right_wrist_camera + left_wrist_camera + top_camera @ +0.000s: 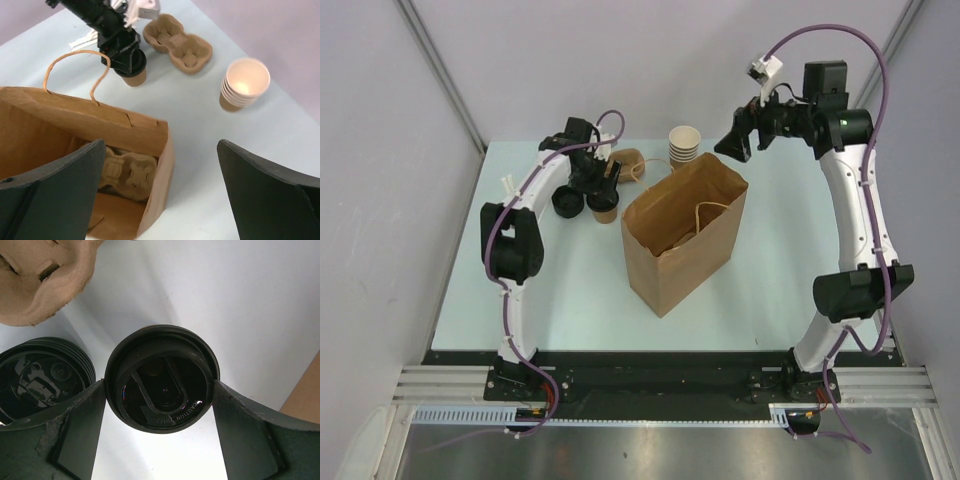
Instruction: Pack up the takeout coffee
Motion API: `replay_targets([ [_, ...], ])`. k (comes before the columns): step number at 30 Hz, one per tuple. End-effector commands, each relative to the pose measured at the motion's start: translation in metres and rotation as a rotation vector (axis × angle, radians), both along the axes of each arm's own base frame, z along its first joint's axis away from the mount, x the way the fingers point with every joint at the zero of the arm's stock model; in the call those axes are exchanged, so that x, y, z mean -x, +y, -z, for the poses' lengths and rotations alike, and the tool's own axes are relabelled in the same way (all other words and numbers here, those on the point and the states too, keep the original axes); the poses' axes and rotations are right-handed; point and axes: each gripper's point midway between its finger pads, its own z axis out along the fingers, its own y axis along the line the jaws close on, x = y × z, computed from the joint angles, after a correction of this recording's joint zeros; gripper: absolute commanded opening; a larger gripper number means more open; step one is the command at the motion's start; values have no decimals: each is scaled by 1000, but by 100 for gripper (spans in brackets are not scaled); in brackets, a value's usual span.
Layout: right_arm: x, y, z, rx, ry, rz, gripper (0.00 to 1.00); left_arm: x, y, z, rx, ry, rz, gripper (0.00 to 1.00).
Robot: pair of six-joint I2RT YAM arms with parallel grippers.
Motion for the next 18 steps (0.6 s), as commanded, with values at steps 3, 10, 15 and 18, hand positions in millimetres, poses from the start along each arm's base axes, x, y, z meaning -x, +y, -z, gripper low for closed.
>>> replay_targets([
  [3, 4, 41, -16, 93, -243, -268, 100, -1, -7, -34, 46, -76, 92, 54],
  [10, 9, 69, 21, 287, -377, -475, 100, 7, -11, -40, 70, -75, 133, 45],
  [15, 3, 82, 39, 372, -445, -558, 99, 11, -11, -43, 75, -73, 133, 42],
  [18, 8, 89, 51, 386, -434, -608, 98, 11, -12, -45, 82, -78, 136, 42],
])
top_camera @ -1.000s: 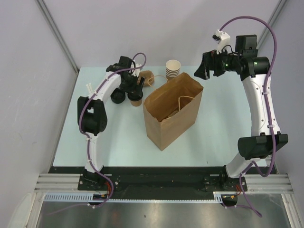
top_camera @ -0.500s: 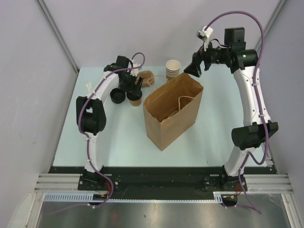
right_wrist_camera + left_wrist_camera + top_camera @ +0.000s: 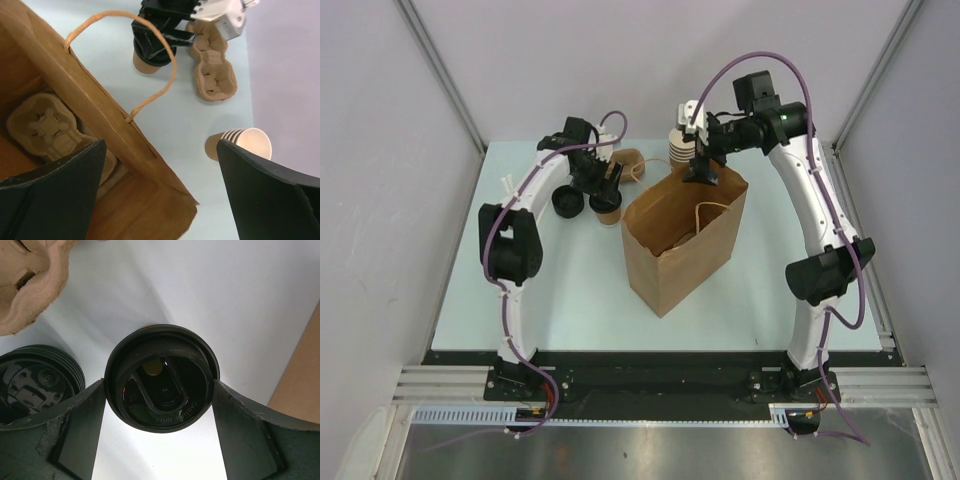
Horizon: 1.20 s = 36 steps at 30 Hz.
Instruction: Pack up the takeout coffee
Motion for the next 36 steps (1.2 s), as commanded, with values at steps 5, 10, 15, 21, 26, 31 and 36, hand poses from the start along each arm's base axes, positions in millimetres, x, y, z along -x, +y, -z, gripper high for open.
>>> replay_targets([
  [5, 5, 13, 12, 74, -94, -144, 93, 5, -3, -38, 47, -82, 30, 40],
  [10, 13, 17, 29, 108, -55, -181, 83, 8, -3, -36, 48, -71, 28, 38],
  [15, 25, 16, 36, 124, -17, -220, 74, 9, -3, -44, 55, -85, 26, 37],
  [21, 39, 8, 42, 161, 21, -245, 64, 10, 1, -56, 51, -110, 19, 37],
  [26, 44, 2, 43, 179, 37, -227, 47, 8, 7, -77, 67, -151, 9, 37],
  [31, 47, -2, 39, 173, 82, -173, 0, 11, 12, -104, 118, -198, 1, 36],
  [36, 37, -8, 25, 119, 163, -14, 0, 18, 16, -134, 129, -270, 22, 36],
])
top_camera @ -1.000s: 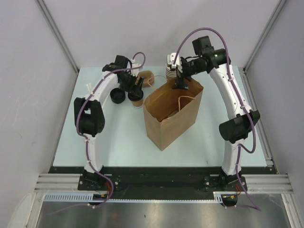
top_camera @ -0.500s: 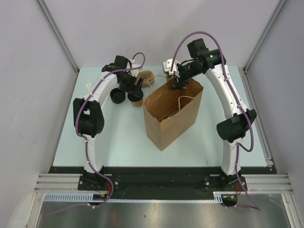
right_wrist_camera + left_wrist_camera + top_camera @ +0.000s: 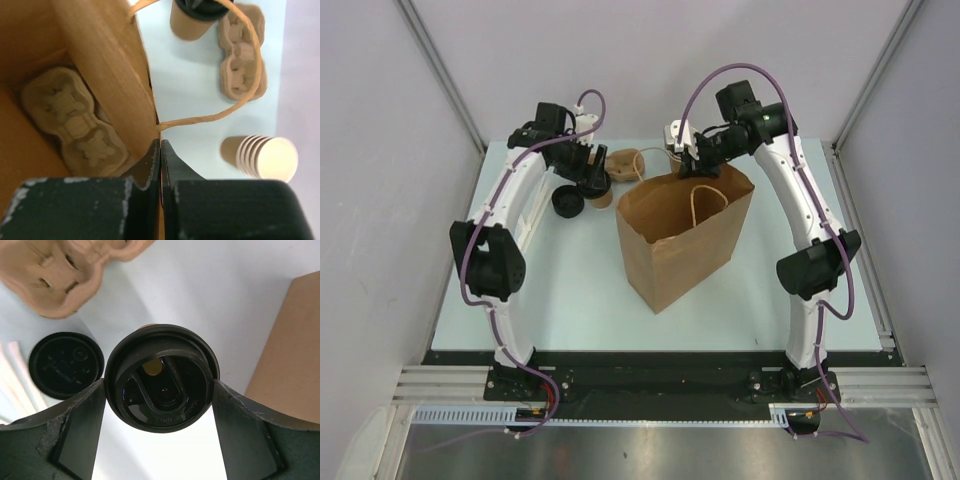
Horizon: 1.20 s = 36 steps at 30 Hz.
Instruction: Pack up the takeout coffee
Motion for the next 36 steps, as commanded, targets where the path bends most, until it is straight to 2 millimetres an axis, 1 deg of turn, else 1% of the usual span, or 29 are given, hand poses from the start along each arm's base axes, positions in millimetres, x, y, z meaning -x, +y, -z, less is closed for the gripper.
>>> replay_targets([
  [1, 24, -21, -23, -18, 158, 174, 0, 9, -4, -66, 52, -157, 46, 36],
  [2, 24, -22, -30, -34, 157, 199, 0, 11, -3, -75, 53, -178, 48, 36],
  [4, 19, -24, -36, -58, 181, 271, 0, 14, -2, -85, 55, -198, 48, 36],
  [5, 18, -24, -43, -76, 168, 289, 0, 15, -2, -90, 59, -206, 48, 36],
  [7, 21, -25, -49, -95, 194, 334, 0, 18, -2, -105, 74, -231, 48, 36],
  [8, 21, -25, -51, -100, 192, 344, 0, 18, -1, -109, 80, -238, 46, 35],
  [9, 26, -26, -53, -102, 196, 358, 0, 20, 0, -117, 89, -250, 44, 35],
  [11, 27, -25, -54, -93, 181, 390, 0, 22, -2, -132, 105, -284, 52, 36],
  [12, 31, -26, -59, -98, 171, 399, 0, 23, -2, -139, 109, -300, 54, 35],
  [13, 33, -26, -55, -93, 193, 432, 0, 26, -1, -150, 117, -329, 57, 35],
  [15, 31, -25, -61, -113, 176, 465, 0, 31, -2, -165, 132, -375, 68, 35],
  [16, 32, -29, -61, -115, 183, 504, 0, 37, -3, -179, 142, -409, 78, 35],
  [17, 31, -26, -66, -134, 175, 522, 0, 41, -4, -188, 149, -437, 94, 35],
  [19, 32, -29, -73, -154, 164, 562, 0, 48, -5, -205, 157, -489, 115, 35],
  [20, 33, -28, -73, -168, 177, 583, 0, 58, -4, -221, 158, -534, 130, 36],
  [22, 36, -29, -79, -190, 170, 603, 0, 66, -3, -235, 164, -579, 137, 35],
  [23, 36, -26, -75, -195, 181, 613, 0, 75, -2, -247, 172, -611, 139, 35],
  [24, 38, -23, -75, -199, 180, 612, 0, 81, -2, -256, 179, -637, 144, 34],
  [25, 38, -24, -73, -198, 174, 625, 0, 85, -1, -260, 181, -651, 145, 34],
  [26, 39, -22, -80, -219, 154, 625, 0, 90, -1, -267, 183, -673, 150, 34],
  [27, 41, -19, -72, -213, 170, 632, 0, 98, 0, -280, 187, -715, 154, 34],
  [28, 41, -20, -71, -212, 160, 645, 0, 103, 0, -285, 190, -729, 162, 34],
  [29, 39, -18, -75, -229, 142, 646, 0, 109, 0, -292, 195, -749, 171, 34],
  [30, 41, -19, -72, -226, 141, 651, 0, 117, -1, -299, 201, -770, 184, 34],
  [32, 43, -15, -74, -232, 124, 642, 0, 129, -5, -305, 210, -786, 226, 34],
  [34, 45, -13, -73, -232, 124, 639, 0, 145, -14, -305, 218, -785, 279, 34],
  [35, 45, -10, -74, -238, 120, 633, 0, 150, -17, -302, 209, -785, 309, 35],
  [36, 45, -10, -77, -244, 114, 632, 0, 160, -25, -297, 212, -769, 349, 35],
])
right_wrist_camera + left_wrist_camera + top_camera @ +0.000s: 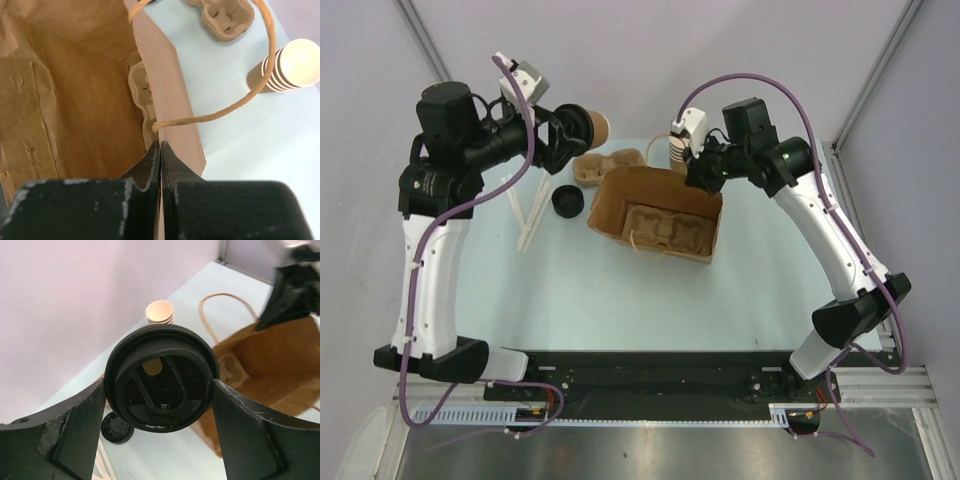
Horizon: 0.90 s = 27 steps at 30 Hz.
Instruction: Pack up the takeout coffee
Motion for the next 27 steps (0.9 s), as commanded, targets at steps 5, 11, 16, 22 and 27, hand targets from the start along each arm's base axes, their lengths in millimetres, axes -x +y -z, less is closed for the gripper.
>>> replay_targets([
  [5, 1, 10, -42, -84, -146, 23, 0, 69, -45, 19, -149, -108, 278, 35],
  [11, 14, 16, -39, -84, -168, 15, 0, 86, -67, 52, -239, -148, 351, 35],
  [16, 26, 23, -41, -93, -239, 4, 0, 81, -79, 96, -339, -147, 345, 34],
  [22, 41, 30, -41, -104, -299, -27, 0, 74, -90, 132, -379, -152, 346, 33],
  [27, 49, 32, -41, -104, -338, -49, 0, 72, -97, 164, -429, -166, 365, 33],
])
